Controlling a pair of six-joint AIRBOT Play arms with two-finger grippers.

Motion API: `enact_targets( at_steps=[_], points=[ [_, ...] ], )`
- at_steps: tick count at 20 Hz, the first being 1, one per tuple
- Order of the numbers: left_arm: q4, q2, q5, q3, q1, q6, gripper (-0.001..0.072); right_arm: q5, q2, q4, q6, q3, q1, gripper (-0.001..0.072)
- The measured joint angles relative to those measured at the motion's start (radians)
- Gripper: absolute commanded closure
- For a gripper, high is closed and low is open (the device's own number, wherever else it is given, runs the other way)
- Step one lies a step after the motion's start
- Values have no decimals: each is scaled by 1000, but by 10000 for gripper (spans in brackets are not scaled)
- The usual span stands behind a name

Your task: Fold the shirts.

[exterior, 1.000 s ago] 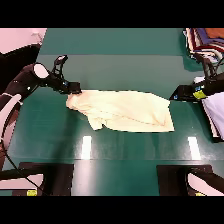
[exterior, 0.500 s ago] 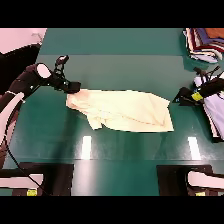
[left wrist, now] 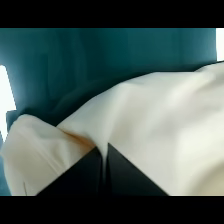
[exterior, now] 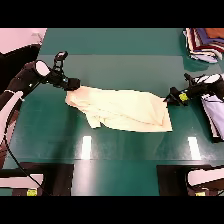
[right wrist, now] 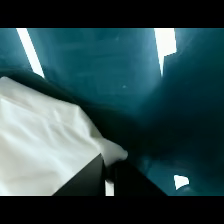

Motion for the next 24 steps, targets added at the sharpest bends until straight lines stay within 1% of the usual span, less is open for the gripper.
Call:
enact_targets(
  at_steps=[4, 8, 13, 17, 21, 24],
  points=[
    [21, 50, -3, 37, 0, 0, 684, -80, 70, 12, -43, 19, 23, 697],
    [82, 206, -6, 123, 0, -1, 684, -89, 236, 13, -86, 132, 31, 697],
    [124, 477, -9, 255, 0, -1, 683, -61, 494, 7, -105, 307, 32, 698],
    [127, 660, -20, 343, 0, -12, 685, -20, 673, -59, -108, 414, 32, 699],
    [129, 743, -68, 460, 0, -45, 685, 29, 774, -142, -88, 491, 32, 699],
    [124, 762, -103, 525, 0, -54, 685, 82, 769, -196, -65, 577, 32, 699]
  ],
)
